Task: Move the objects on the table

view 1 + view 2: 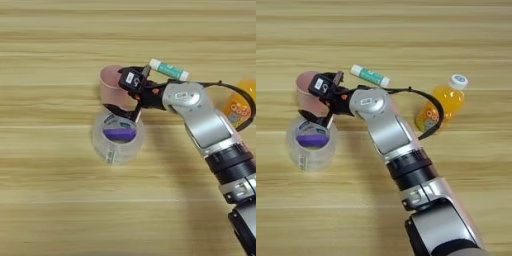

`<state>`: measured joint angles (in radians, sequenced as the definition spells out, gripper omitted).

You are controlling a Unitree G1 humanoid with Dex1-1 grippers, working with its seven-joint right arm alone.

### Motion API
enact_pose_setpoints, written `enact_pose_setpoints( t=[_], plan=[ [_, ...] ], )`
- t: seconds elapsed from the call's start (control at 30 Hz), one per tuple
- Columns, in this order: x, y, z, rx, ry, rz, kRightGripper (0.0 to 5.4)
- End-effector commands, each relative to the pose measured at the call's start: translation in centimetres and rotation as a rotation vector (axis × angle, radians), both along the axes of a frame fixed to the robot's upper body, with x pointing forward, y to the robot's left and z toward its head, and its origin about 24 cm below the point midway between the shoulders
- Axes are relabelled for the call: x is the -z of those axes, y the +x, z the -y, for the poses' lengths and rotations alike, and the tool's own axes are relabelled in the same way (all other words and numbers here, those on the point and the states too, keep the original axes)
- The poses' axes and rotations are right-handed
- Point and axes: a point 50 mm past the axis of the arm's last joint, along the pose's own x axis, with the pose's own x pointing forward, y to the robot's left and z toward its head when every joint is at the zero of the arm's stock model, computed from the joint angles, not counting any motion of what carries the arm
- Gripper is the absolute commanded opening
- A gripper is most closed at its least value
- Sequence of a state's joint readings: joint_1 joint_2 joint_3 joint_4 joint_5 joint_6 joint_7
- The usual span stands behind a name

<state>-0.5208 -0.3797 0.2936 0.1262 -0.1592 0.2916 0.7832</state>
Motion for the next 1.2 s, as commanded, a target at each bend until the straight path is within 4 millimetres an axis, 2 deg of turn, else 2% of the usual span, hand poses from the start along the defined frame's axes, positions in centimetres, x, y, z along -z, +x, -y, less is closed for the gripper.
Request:
enact_pose_setpoints(
  t=[0.03,0.27,0.93,1.2],
  plan=[
    [-3.98,1.10,-0.71,-0.034,0.014,0.152,5.38],
    [-3.96,1.30,-0.91,-0.043,0.005,0.134,5.29],
    [-3.66,1.64,-1.04,-0.048,-0.003,0.115,3.24],
    [-3.61,1.40,-1.16,-0.062,-0.011,0.112,2.27]
  ],
)
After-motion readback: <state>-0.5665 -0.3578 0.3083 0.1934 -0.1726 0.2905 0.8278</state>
